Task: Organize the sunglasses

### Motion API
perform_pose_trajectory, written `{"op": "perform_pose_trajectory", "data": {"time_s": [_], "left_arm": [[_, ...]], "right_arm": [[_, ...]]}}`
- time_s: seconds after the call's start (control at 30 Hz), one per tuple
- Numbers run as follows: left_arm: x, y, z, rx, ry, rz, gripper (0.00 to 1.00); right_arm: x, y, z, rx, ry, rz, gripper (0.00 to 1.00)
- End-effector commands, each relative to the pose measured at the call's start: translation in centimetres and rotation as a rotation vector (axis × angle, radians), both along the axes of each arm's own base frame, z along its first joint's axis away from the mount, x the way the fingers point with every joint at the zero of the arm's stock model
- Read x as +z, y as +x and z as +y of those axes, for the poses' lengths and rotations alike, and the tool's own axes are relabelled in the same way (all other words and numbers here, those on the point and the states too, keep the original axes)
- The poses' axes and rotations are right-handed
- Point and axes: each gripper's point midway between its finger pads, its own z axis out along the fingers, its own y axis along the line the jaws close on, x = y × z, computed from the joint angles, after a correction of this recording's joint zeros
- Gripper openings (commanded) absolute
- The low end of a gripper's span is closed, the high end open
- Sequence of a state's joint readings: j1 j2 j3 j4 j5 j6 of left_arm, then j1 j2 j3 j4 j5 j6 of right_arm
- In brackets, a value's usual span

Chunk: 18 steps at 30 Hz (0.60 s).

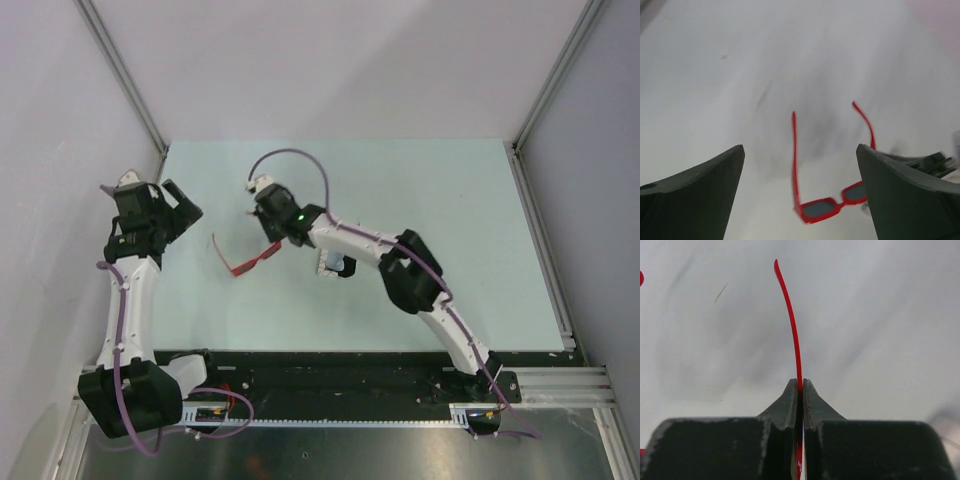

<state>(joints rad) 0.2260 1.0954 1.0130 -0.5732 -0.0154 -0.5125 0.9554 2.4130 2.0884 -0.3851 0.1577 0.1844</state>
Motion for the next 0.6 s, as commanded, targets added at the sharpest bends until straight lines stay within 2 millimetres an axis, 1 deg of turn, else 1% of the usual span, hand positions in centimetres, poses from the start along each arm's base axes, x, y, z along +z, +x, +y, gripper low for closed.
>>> {"op": "perform_pose_trajectory", "data": {"time_s": [0.0,0.03,0.07,0.1,0.13,0.17,0.2,0.23,0.27,0.3,0.33,0.37,0.4,0.43,0.47,0.5,0.53,0.57], "left_arm": [[7.4,1.4,-3.8,-0.236,-0.062,-0.205,1.0],[8.3,1.5,-4.4,-0.265,-0.071,-0.226,1.0],[9.5,1.4,-5.2,-0.307,-0.084,-0.256,1.0],[11.2,1.3,-5.6,-0.335,-0.081,-0.296,1.0],[12.2,1.2,-6.0,-0.354,-0.081,-0.321,1.0],[13.1,0.9,-6.8,-0.397,-0.093,-0.345,1.0],[14.5,0.7,-7.2,-0.423,-0.088,-0.378,1.0],[15.1,0.5,-7.7,-0.451,-0.094,-0.394,1.0],[15.8,0.3,-8.3,-0.486,-0.099,-0.413,1.0],[16.7,-0.5,-9.9,-0.583,-0.123,-0.441,1.0],[17.5,-1.1,-11.0,-0.654,-0.133,-0.467,1.0],[18.3,-1.6,-12.0,-0.719,-0.114,-0.496,1.0],[19.1,-2.6,-14.0,-0.817,-0.118,-0.519,1.0],[19.6,-3.2,-15.1,-0.875,-0.106,-0.538,1.0],[19.9,-3.8,-16.1,-0.946,-0.086,-0.557,1.0],[20.4,-5.3,-18.2,-1.059,-0.109,-0.578,1.0],[20.5,-5.8,-19.2,-1.119,-0.122,-0.588,1.0],[21.1,-6.5,-20.2,-1.191,-0.127,-0.619,1.0]], "right_arm": [[15.8,5.6,-5.4,-0.096,0.163,-0.288,0.0],[16.9,6.2,-6.3,-0.113,0.162,-0.334,0.0],[16.4,6.4,-7.6,-0.124,0.129,-0.347,0.0],[18.3,6.6,-8.7,-0.127,0.122,-0.396,0.0],[19.2,6.8,-9.5,-0.144,0.124,-0.428,0.0],[18.7,6.8,-10.3,-0.148,0.1,-0.435,0.0],[20.8,6.8,-11.6,-0.163,0.119,-0.472,0.0],[22.1,6.9,-12.1,-0.166,0.137,-0.513,0.0],[22.7,6.9,-12.7,-0.165,0.145,-0.528,0.0],[22.8,6.9,-13.8,-0.163,0.145,-0.533,0.0],[25.5,6.2,-14.3,-0.136,0.197,-0.571,0.0],[26.4,5.7,-14.9,-0.114,0.214,-0.577,0.0],[27.5,5.5,-15.1,-0.068,0.261,-0.599,0.0],[29.9,4.5,-15.9,-0.048,0.299,-0.631,0.0],[30.9,4.0,-16.3,-0.02,0.315,-0.643,0.0],[31.2,3.0,-16.0,0.047,0.336,-0.637,0.0],[33.5,1.9,-17.1,0.063,0.369,-0.674,0.0],[34.3,1.4,-17.4,0.083,0.384,-0.69,0.0]]}}
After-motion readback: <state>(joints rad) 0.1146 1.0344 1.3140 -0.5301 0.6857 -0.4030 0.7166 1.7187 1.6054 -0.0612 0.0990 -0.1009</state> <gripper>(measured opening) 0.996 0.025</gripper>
